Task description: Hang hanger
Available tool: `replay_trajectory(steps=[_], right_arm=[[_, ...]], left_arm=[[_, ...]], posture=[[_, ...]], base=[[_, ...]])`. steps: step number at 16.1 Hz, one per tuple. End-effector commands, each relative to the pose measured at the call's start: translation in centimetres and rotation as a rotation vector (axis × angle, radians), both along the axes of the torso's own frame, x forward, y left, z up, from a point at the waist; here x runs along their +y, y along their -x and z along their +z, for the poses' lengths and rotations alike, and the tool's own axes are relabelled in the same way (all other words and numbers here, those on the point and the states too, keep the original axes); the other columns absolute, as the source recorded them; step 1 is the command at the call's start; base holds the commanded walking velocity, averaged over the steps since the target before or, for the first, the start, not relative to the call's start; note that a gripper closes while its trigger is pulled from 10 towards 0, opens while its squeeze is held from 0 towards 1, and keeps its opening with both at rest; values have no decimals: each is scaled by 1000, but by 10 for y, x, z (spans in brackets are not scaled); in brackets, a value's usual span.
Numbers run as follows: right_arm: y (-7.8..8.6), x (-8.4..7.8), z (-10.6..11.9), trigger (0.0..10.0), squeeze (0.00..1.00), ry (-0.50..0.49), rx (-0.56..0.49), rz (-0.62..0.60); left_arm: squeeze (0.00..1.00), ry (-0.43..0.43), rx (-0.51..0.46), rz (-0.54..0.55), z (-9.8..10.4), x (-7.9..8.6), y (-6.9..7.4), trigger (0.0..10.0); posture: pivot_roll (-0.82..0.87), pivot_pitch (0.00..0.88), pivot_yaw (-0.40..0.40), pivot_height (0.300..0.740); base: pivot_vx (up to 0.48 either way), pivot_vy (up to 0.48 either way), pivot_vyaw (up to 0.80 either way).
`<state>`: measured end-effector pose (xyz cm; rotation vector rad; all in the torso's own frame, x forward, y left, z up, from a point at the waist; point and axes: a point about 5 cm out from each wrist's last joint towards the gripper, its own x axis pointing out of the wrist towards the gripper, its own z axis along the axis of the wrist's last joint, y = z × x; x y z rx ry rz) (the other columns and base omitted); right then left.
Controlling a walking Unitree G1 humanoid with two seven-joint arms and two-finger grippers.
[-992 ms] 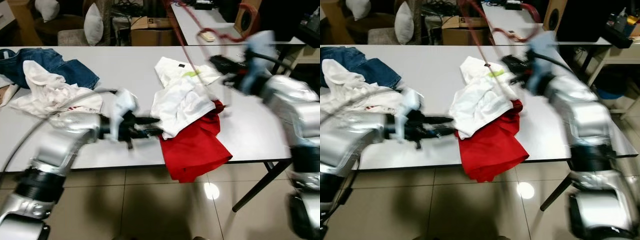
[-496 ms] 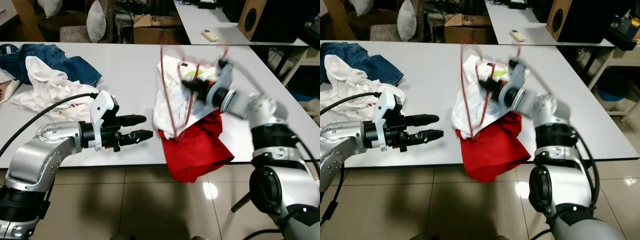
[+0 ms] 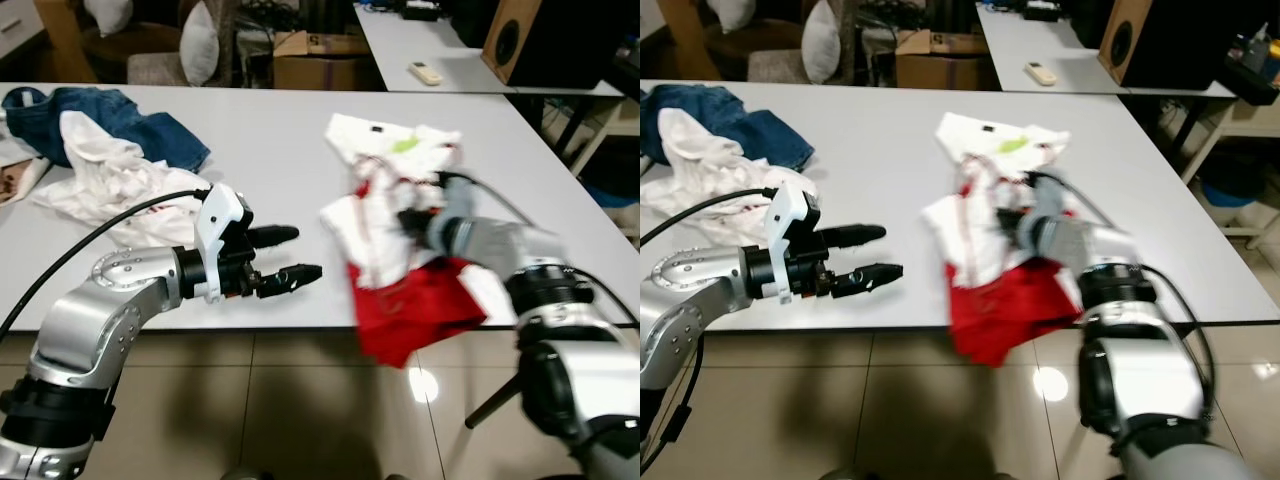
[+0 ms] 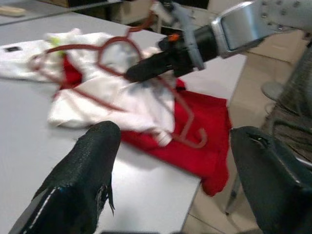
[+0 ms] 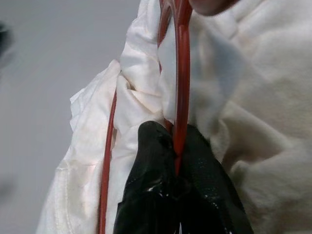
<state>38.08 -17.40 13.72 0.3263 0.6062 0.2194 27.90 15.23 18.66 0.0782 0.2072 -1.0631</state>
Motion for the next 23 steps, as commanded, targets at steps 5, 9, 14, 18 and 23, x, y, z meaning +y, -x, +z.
replay_trajectory(steps=[5,9,14,18,23], right_arm=[[-3,-28,11,10000,0,18,-129,32],[-6,0,31,10000,0,-148,-337,200],[31,2,79,10000,0,-3,-607,208],[84,3,51,10000,0,205,-701,88],[116,28,30,10000,0,179,-657,-2]], left_arm=[[1000,15,-58,69,5,-6,-12,10000],[1000,81,-104,254,5,3,-24,10000],[0,119,-214,570,10,13,-21,10000],[0,69,-145,662,-21,10,-2,10000],[0,-30,-161,722,-33,18,-1,10000]], posture=[[-123,0,-5,740],[-124,0,5,740],[-118,0,4,740],[-127,0,12,740],[-122,0,16,740]], base=[[0,0,0],[0,0,0],[0,0,0],[0,146,0],[0,306,0]])
